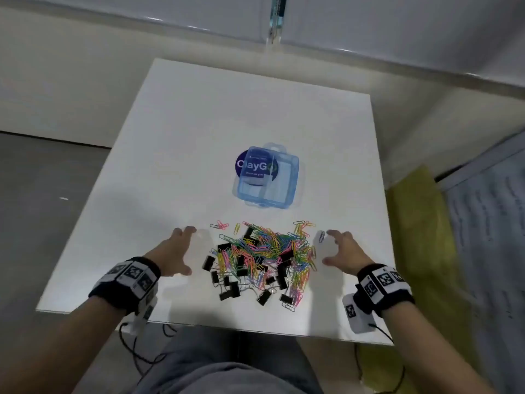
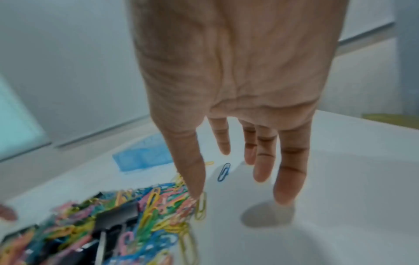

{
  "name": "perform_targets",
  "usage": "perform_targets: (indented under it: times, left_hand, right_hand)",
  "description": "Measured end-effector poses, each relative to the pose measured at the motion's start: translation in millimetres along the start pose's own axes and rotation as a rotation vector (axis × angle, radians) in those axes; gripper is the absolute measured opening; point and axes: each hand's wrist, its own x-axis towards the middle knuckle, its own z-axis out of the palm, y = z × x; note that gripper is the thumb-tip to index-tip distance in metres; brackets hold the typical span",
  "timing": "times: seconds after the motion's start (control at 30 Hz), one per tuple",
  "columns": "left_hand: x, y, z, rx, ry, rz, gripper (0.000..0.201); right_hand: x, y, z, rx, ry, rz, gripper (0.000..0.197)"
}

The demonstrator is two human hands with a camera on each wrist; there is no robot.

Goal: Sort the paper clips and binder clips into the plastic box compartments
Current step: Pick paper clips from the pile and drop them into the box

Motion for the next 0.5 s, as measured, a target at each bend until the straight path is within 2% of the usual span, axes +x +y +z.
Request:
perform_targets:
  times: [0.07,0.13,0.37,0.5]
  left_hand:
    - [8,17,7,0.044,0.017,0.052,0.101]
    - [17,30,16,0.086,0.049,0.128,0.104]
    - [39,38,32,0.138,0.046,0.279,0.099]
    - [52,37,23,0.139,-0.024,0.248,0.096]
  right_hand:
    - [13,-4,0,-0.071,0.019,-0.02,0.096]
    - [22,-10,6,-0.112,0.015,-0.099,0.103]
    - [28,-22,48,-0.218,0.021,-0.435,0.084]
    - [27,-20,40,-0.226,0.049,-0.451,0.077]
